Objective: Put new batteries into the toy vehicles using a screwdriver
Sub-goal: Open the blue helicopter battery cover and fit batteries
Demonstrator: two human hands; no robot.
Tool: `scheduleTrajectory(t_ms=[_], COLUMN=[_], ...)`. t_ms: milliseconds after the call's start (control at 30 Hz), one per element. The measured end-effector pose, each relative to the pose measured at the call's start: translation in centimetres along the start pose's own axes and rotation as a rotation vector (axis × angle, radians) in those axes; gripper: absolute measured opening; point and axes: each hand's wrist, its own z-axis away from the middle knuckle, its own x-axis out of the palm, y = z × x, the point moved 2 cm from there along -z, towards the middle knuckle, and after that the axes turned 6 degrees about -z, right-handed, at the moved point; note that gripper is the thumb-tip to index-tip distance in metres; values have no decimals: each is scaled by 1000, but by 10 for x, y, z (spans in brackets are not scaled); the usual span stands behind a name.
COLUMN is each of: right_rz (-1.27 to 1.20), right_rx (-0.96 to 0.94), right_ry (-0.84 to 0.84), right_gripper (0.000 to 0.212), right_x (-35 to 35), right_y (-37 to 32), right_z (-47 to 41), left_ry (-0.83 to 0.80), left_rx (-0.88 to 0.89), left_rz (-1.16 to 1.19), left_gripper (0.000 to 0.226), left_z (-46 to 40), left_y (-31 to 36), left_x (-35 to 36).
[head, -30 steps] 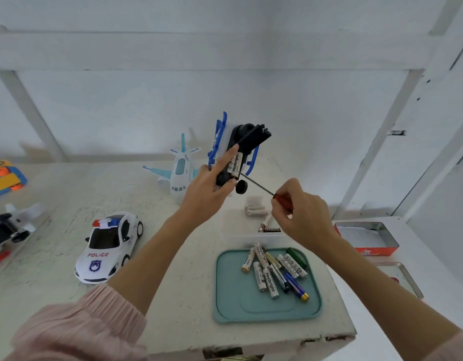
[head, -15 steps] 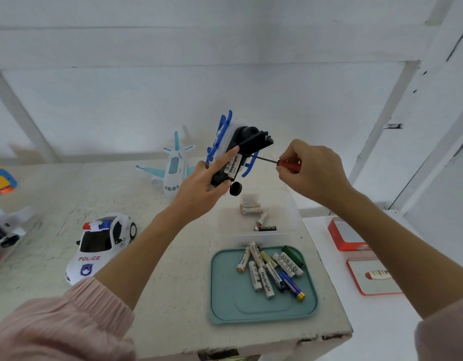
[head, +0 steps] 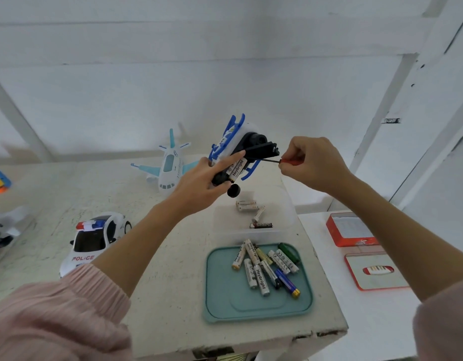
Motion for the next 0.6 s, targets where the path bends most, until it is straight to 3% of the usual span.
scheduleTrajectory(t_ms=[600], right_rz=[-22], right_rx=[62], right_ry=[-20], right_gripper=[8], right_x=[-9], right_y=[12], right_z=[7], left_ry=[-54], left_rx=[16], left_rz=[-66], left_gripper=[59], left_z=[-11], left_y=[6], left_x=[2])
